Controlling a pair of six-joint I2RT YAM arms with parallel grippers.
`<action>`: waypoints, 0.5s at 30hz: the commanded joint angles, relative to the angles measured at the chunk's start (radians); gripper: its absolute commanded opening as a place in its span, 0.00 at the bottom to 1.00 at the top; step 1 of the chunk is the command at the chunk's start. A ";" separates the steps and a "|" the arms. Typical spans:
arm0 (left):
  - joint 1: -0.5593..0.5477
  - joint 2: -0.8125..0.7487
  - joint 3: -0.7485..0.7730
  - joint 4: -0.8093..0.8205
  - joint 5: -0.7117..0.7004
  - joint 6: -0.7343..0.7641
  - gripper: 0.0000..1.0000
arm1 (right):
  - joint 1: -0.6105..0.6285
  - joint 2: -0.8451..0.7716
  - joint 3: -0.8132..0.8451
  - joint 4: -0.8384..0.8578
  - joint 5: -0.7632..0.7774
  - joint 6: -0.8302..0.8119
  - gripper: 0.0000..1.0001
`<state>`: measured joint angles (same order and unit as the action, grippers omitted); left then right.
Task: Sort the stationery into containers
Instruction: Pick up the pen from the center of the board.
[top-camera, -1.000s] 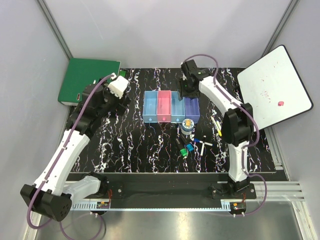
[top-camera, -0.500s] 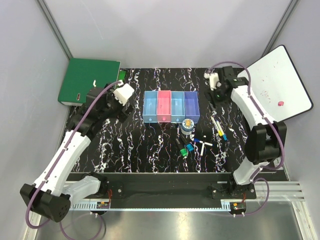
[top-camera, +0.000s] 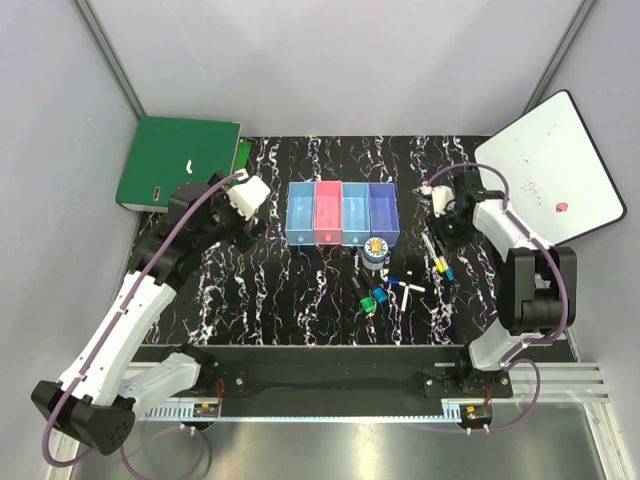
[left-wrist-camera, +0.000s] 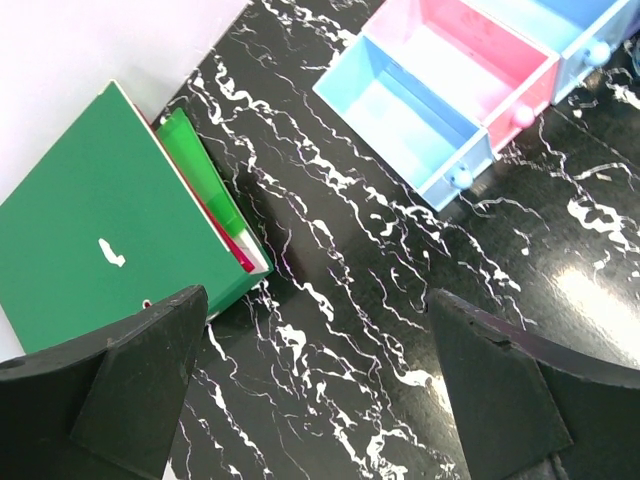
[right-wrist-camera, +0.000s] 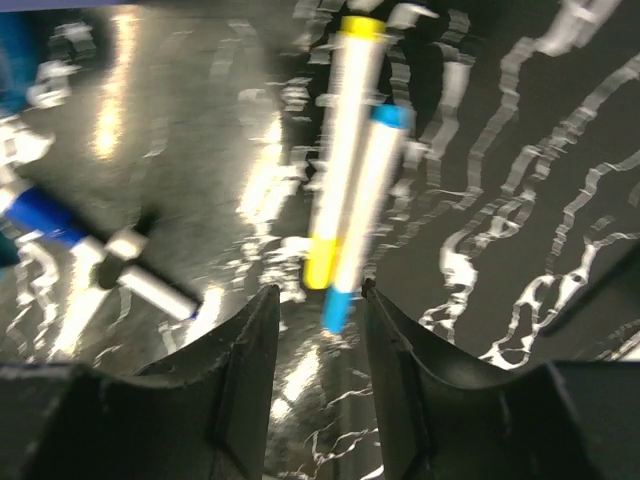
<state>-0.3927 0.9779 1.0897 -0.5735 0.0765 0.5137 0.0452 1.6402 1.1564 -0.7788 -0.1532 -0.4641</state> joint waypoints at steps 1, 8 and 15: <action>-0.020 -0.008 0.041 -0.011 -0.024 0.020 0.99 | -0.096 -0.010 -0.041 0.134 -0.035 0.002 0.46; -0.046 0.025 0.065 -0.020 -0.041 0.016 0.99 | -0.111 0.036 -0.069 0.176 -0.063 0.004 0.45; -0.058 0.041 0.064 -0.019 -0.053 0.014 0.99 | -0.111 0.095 -0.070 0.223 -0.068 0.038 0.45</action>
<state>-0.4435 1.0164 1.1133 -0.6109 0.0486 0.5255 -0.0708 1.7111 1.0916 -0.6163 -0.1955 -0.4515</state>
